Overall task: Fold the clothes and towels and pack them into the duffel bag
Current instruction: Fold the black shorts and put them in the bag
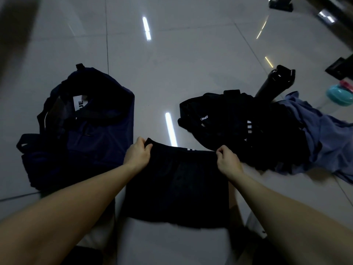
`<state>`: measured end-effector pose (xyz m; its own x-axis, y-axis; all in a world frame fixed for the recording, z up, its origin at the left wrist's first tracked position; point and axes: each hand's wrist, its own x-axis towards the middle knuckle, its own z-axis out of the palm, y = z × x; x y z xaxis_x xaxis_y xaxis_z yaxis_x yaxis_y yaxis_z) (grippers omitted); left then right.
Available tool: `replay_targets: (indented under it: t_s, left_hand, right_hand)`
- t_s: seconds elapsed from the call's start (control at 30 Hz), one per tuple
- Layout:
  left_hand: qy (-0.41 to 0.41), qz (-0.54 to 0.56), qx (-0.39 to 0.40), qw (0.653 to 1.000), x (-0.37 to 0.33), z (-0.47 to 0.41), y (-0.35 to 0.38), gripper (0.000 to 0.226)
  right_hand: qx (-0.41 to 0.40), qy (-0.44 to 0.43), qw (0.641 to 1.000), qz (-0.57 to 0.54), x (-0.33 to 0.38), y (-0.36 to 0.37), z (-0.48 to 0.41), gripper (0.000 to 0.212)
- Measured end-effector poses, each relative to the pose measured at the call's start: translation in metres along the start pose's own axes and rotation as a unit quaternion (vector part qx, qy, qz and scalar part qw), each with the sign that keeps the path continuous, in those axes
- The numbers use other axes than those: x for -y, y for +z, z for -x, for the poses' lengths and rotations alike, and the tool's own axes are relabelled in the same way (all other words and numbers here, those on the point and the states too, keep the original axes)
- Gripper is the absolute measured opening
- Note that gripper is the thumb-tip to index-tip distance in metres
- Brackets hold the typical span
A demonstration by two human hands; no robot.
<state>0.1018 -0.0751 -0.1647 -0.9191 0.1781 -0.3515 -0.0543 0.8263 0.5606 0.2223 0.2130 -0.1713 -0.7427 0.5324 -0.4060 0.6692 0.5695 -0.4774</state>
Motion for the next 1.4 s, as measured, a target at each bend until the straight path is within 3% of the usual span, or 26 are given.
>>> replay_targets:
  t_s: [0.07, 0.13, 0.23, 0.3, 0.47, 0.6, 0.7, 0.83, 1.2, 1.4]
  left_hand:
    - [0.118, -0.129, -0.066, 0.982, 0.003, 0.009, 0.001, 0.032]
    - [0.241, -0.196, -0.081, 0.947, 0.003, 0.020, 0.009, 0.047]
    - [0.365, -0.263, 0.028, 0.893, 0.005, 0.040, 0.037, 0.067]
    - [0.360, -0.305, 0.079, 0.878, 0.010, 0.045, 0.053, 0.076]
    - [0.321, -0.348, 0.081, 0.877, 0.019, 0.029, 0.060, 0.087]
    - [0.292, -0.374, 0.066, 0.878, 0.017, 0.019, 0.063, 0.095]
    - [0.280, -0.387, 0.073, 0.876, 0.016, 0.015, 0.064, 0.094]
    - [0.299, -0.338, 0.048, 0.891, 0.026, 0.011, 0.068, 0.090]
    - [0.319, -0.337, 0.017, 0.885, 0.032, 0.008, 0.071, 0.084]
    - [0.293, -0.325, 0.010, 0.899, 0.032, 0.057, 0.062, 0.079]
  right_hand:
    - [-0.031, -0.032, 0.999, 0.014, 0.009, -0.002, 0.004, 0.016]
    - [-0.051, -0.065, 0.996, 0.026, 0.020, -0.005, 0.007, 0.017]
    - [-0.077, -0.093, 0.991, 0.050, 0.031, -0.009, 0.005, 0.019]
    - [-0.090, -0.102, 0.988, 0.076, 0.034, -0.011, 0.003, 0.019]
    - [-0.097, -0.083, 0.978, 0.164, 0.032, -0.015, -0.004, 0.024]
    - [-0.150, -0.281, 0.897, 0.307, 0.049, 0.003, 0.002, 0.032]
    - [-0.050, -0.379, 0.874, 0.301, 0.054, 0.043, 0.027, 0.055]
    - [0.030, -0.336, 0.876, 0.345, 0.007, 0.068, 0.028, 0.067]
    - [0.003, -0.304, 0.891, 0.338, -0.008, 0.070, 0.008, 0.069]
    - [0.006, -0.294, 0.905, 0.308, 0.011, 0.057, 0.061, 0.073]
